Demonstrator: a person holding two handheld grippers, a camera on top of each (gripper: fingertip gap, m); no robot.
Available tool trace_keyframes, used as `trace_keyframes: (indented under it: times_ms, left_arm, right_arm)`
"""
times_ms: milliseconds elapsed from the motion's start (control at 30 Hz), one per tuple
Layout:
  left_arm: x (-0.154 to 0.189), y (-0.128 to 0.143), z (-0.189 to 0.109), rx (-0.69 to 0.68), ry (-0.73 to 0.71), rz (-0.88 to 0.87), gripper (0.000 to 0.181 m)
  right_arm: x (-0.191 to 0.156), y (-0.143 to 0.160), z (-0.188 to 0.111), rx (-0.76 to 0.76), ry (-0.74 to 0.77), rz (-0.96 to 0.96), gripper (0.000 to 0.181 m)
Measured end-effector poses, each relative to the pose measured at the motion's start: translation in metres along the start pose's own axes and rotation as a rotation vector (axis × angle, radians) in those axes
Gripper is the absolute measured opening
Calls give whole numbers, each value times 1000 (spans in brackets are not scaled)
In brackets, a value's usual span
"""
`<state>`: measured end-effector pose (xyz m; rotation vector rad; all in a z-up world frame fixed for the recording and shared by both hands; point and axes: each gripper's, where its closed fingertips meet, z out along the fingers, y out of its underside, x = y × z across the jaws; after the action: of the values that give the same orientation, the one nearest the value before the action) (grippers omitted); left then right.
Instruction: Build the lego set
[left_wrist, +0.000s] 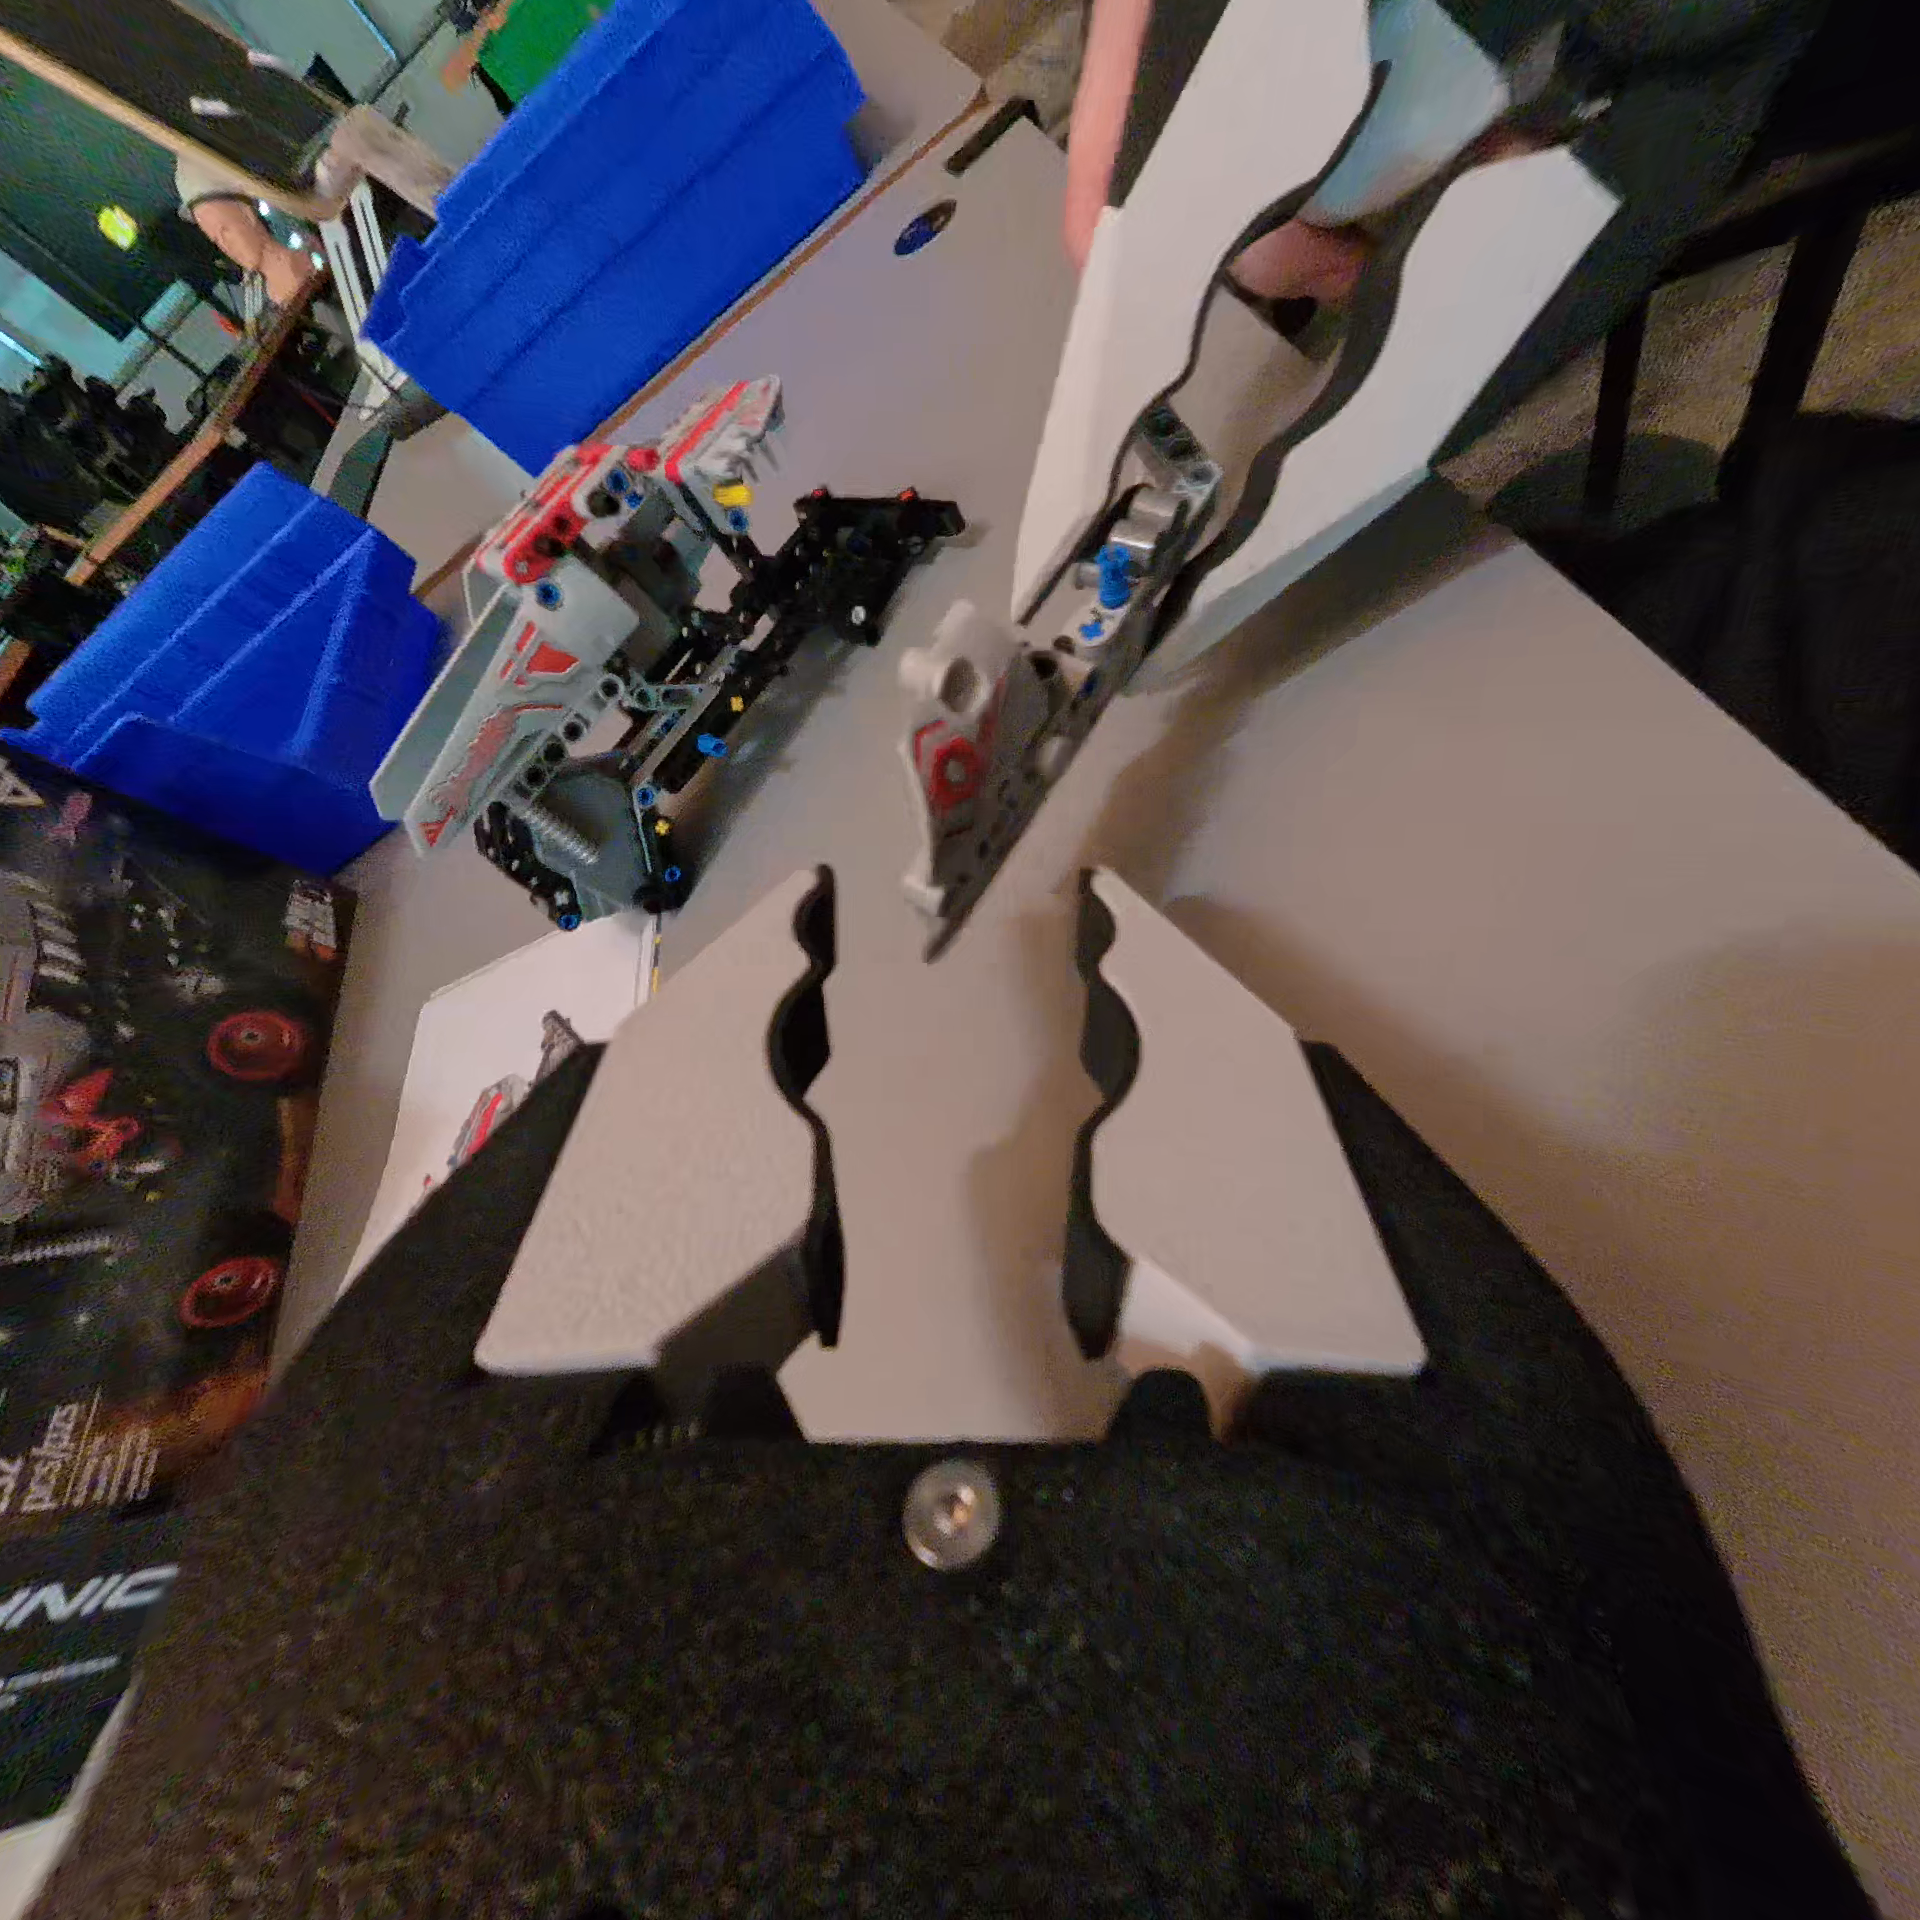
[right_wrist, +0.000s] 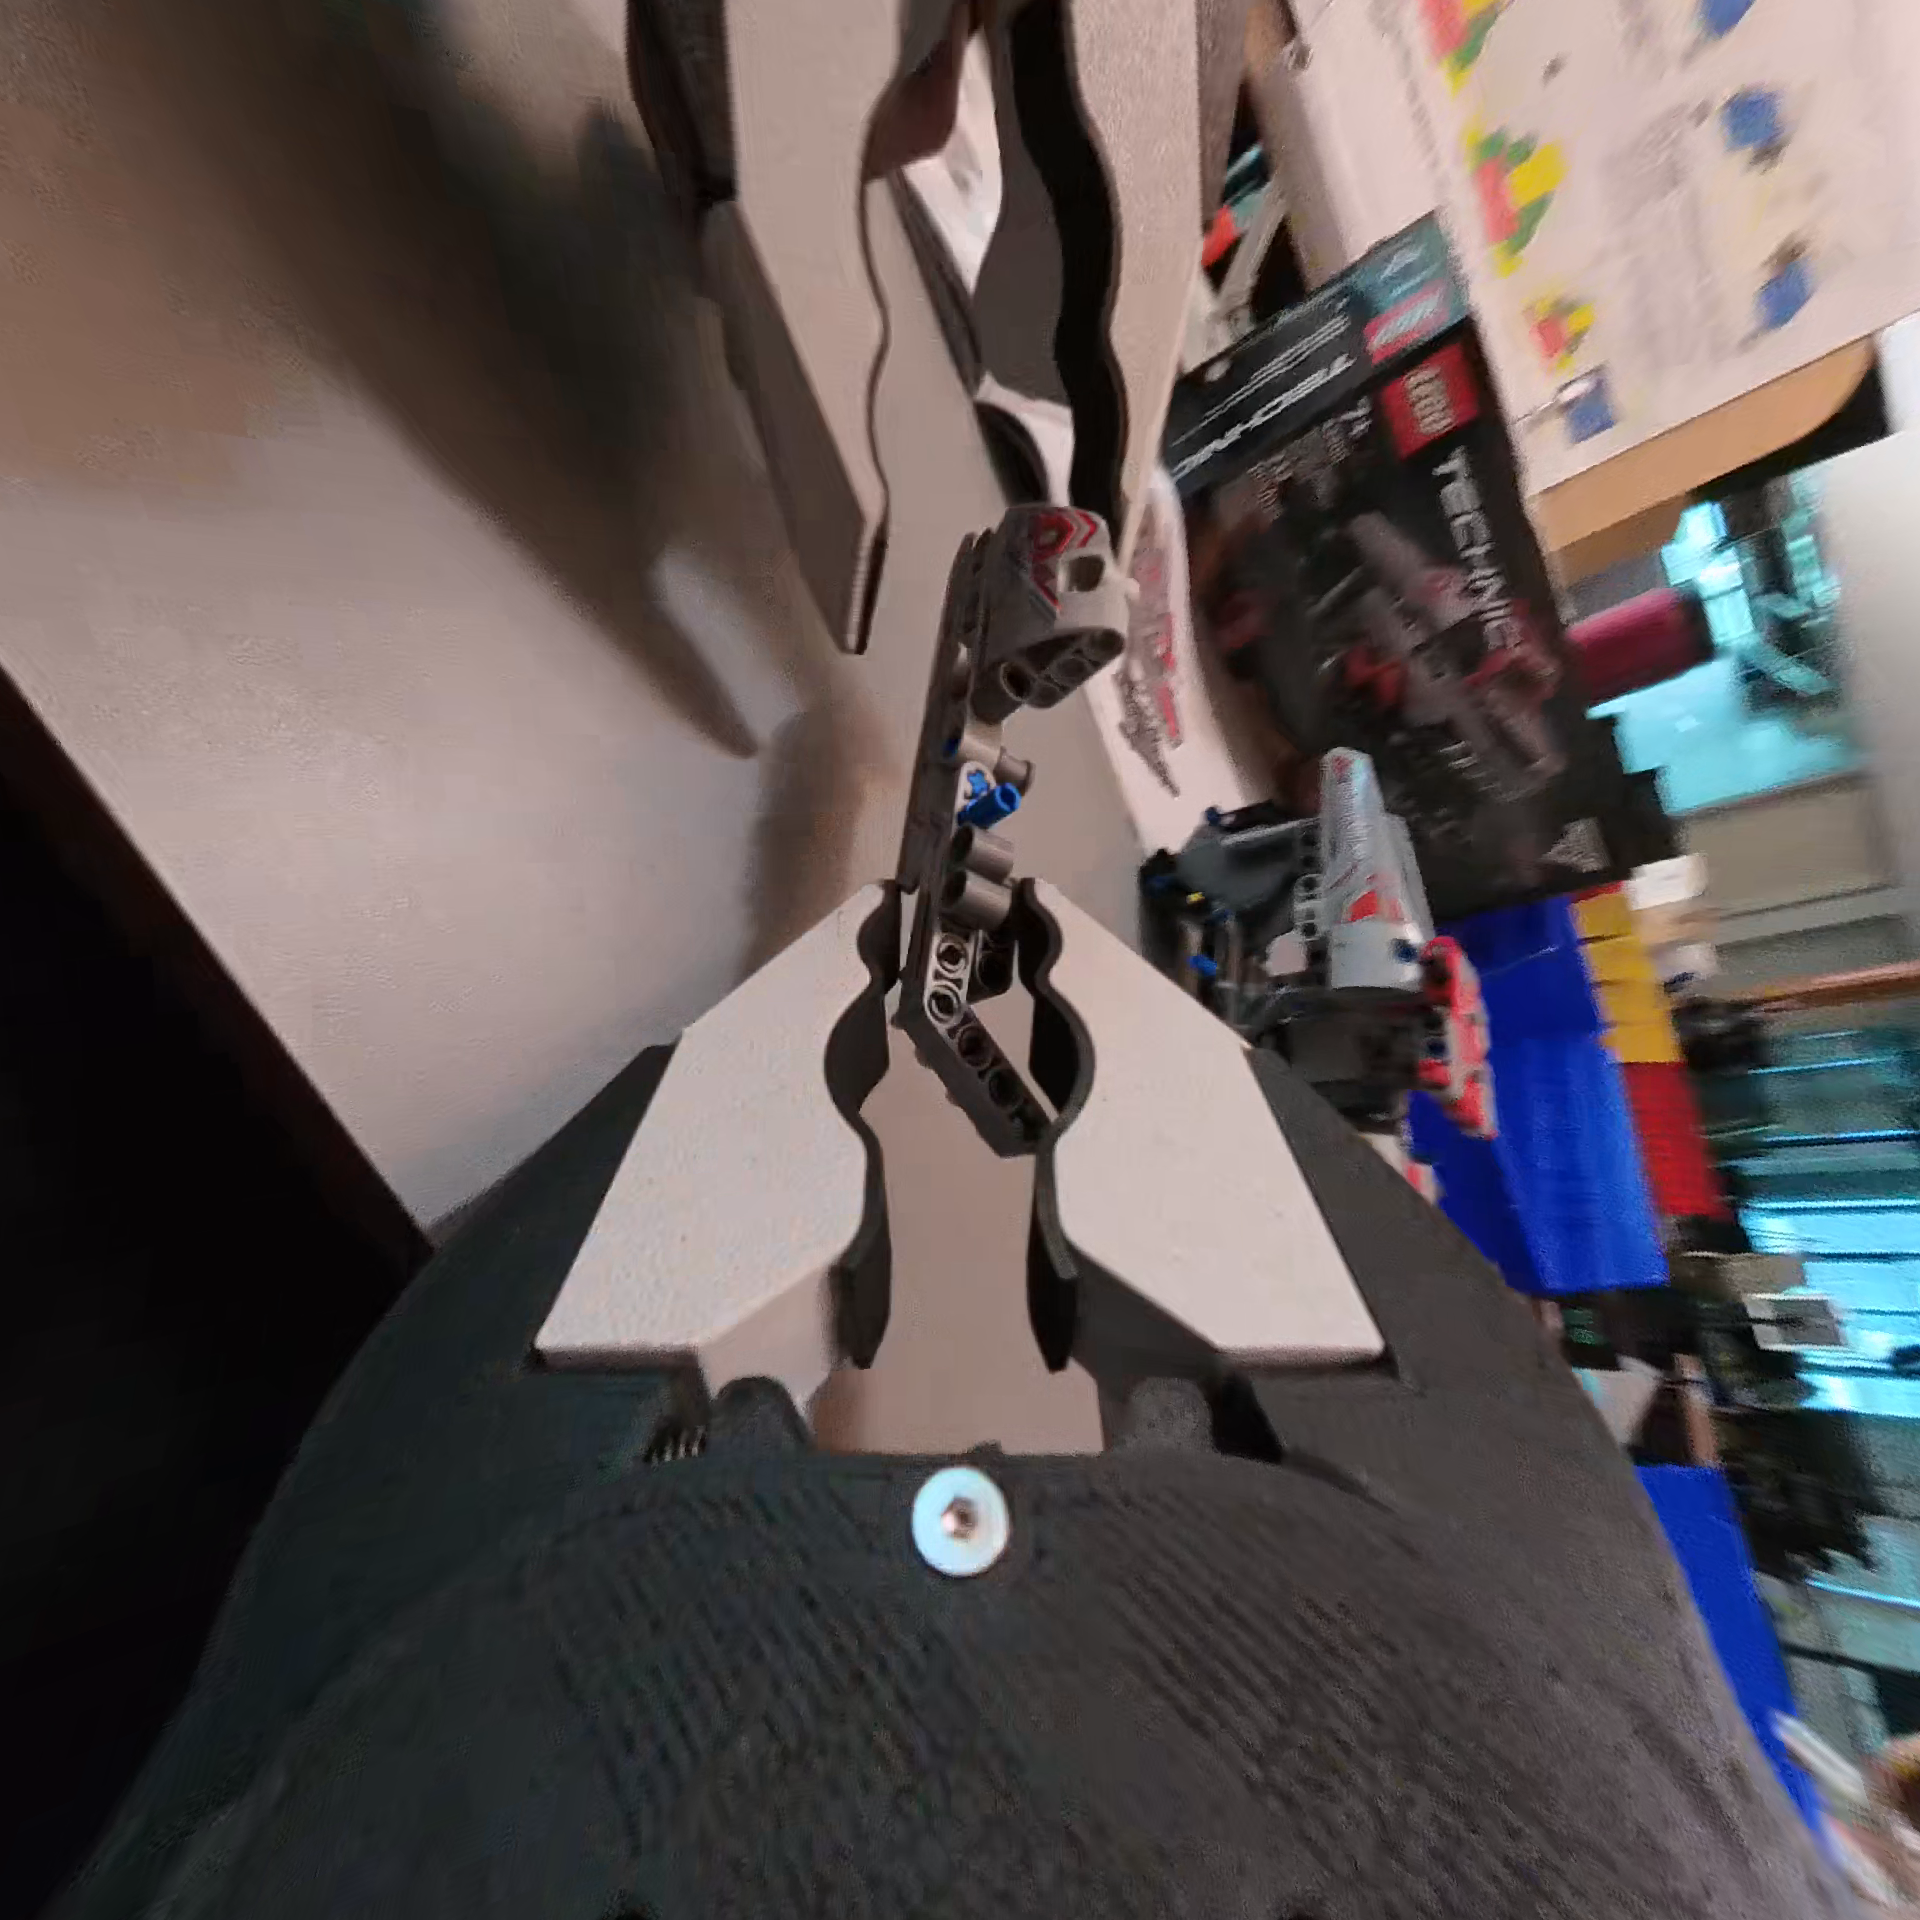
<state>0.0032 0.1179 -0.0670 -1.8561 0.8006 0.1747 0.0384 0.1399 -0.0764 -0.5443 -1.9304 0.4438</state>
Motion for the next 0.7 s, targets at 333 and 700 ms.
trace_keyframes:
  times_ms: [333, 700]
  left_arm:
    - [-25, -24, -9, 146, -102, 204, 12]
    - [-31, -36, -6, 111, -189, 575, 5]
  right_arm:
    - [33, -9, -10, 10, 193, -214, 20]
    - [49, -6, -17, 74, 257, -93, 16]
